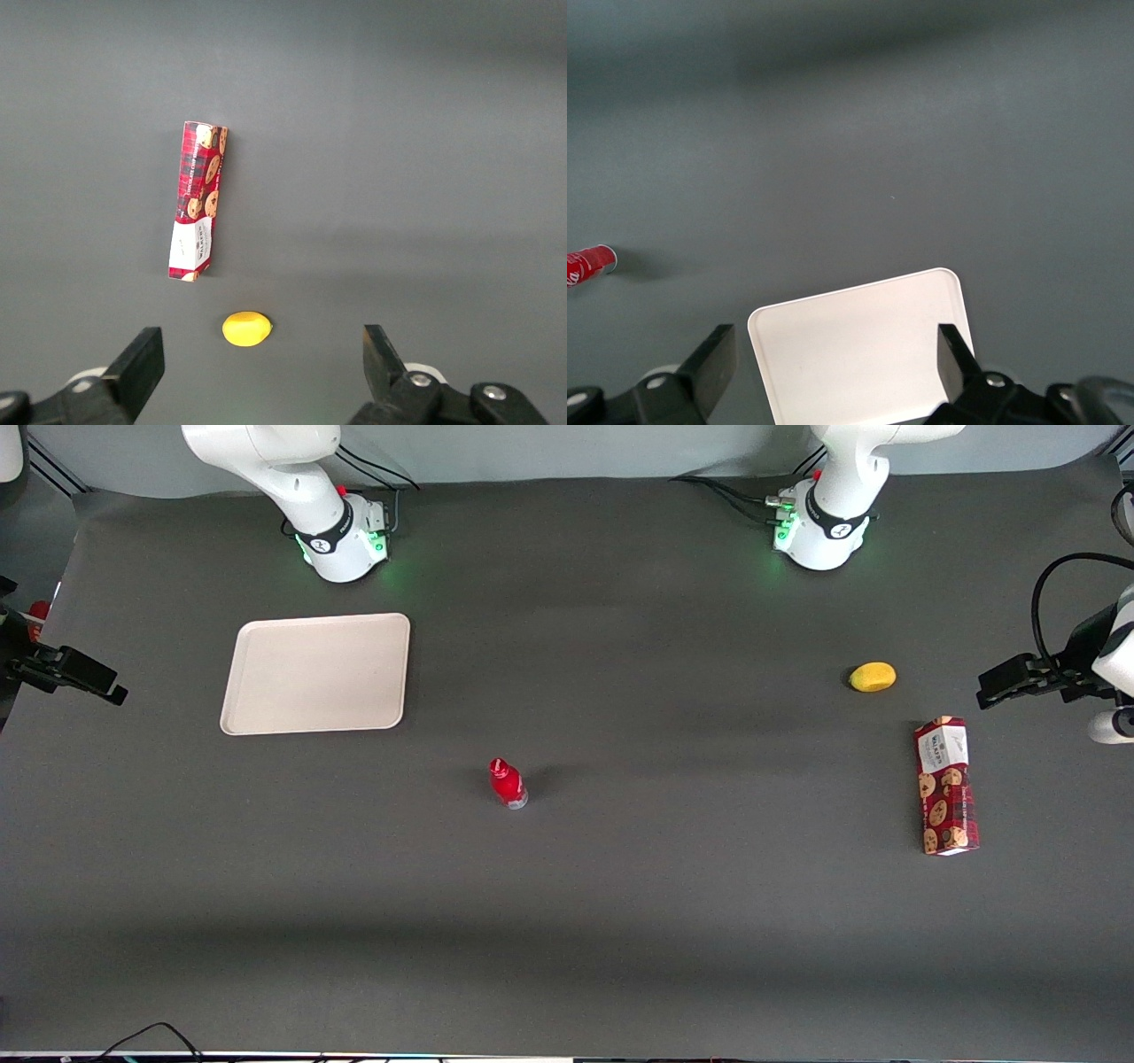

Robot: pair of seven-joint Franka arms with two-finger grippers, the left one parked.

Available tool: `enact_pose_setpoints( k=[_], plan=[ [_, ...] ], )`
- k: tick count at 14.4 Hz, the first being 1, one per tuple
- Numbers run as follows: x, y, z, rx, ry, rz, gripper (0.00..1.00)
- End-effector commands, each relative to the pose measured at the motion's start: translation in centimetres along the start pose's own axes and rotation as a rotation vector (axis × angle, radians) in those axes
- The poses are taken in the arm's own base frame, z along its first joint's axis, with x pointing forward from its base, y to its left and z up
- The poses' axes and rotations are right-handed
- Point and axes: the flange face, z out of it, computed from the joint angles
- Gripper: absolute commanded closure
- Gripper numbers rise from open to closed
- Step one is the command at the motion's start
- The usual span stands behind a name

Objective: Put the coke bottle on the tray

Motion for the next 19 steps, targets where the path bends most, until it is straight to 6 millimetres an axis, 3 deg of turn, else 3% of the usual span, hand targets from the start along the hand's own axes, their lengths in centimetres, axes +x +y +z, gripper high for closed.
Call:
enact_pose_setpoints(
  k=[1, 16, 19],
  plan=[
    [-0.1, 0.3, -0.2, -0.001, 0.002, -0.019, 0.0],
    [0.2, 0.6, -0.5, -0.011, -0.008, -0.093, 0.0],
    [0.1, -0.7, -1.1, -0.006, 0.004, -0.098, 0.0]
  ],
)
